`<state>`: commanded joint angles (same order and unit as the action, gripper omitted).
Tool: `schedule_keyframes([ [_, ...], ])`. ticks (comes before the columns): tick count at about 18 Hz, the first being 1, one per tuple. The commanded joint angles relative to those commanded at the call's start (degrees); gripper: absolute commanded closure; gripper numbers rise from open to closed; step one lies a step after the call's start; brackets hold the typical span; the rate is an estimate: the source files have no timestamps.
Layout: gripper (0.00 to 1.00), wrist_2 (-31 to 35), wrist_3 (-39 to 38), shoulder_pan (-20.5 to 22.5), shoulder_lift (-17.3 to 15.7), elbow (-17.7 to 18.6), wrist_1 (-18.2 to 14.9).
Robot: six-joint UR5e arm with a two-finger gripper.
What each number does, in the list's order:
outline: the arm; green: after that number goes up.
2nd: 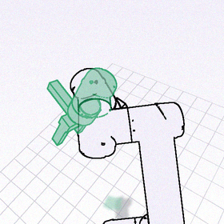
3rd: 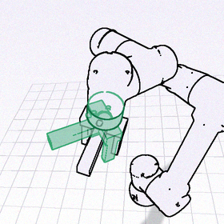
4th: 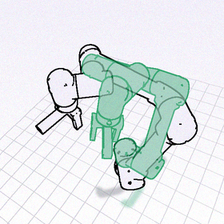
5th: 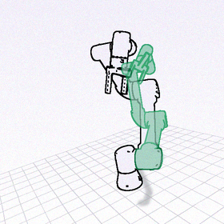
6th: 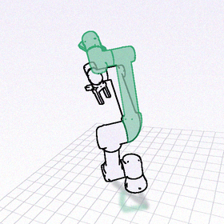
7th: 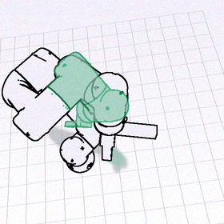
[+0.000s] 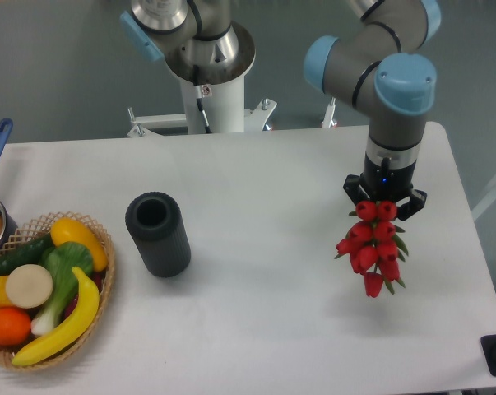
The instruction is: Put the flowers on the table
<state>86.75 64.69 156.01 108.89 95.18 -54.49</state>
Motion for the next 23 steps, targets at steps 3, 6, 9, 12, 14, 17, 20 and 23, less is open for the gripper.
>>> schedule_keyframes([
  [3,0.95,1.32,0.00,-0.78,0.70,0.09,0.09],
  [6,0.92,1.50,0.00,-1.14,0.88,0.18,0.17],
  [9,0.85,1.50,0.00,-1.23,1.32,0.97,0.26],
  [12,0.72,1.41,0.17,-1.32,1.49,1.67,0.18],
  [14,0.63,1.41,0.09,-1.41,1.58,2.46,0.44],
  [17,0.39,1.41,-0.17,-1.49,1.58,2.81,0.35],
  [20,0.00,1.32,-0.26,-1.49,1.58,3.34,0.44],
  [23,0.00,1.32,-0.35,-1.49,1.41,3.87,0.61],
])
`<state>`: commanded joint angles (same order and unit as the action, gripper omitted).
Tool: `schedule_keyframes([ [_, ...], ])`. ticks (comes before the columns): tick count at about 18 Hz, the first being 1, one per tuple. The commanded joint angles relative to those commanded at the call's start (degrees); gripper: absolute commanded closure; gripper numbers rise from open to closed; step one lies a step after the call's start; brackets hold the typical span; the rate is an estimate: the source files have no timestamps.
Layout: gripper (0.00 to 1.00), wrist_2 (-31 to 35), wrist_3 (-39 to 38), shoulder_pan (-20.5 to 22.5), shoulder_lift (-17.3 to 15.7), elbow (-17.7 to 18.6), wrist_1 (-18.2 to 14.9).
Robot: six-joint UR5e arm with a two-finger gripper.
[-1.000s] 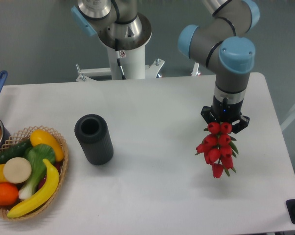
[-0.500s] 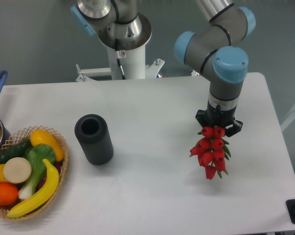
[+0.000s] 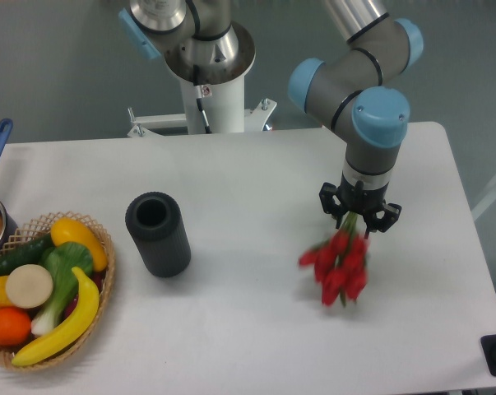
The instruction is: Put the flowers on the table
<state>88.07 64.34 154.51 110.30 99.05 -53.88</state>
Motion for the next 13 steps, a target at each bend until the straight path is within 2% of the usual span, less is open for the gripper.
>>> schedule_keyframes([
  [10,0.00,0.35,-0.09,1.40,-2.20,0.97,1.40],
  [13,0.00,0.26,0.18,2.55,-2.20,2.11,4.56],
])
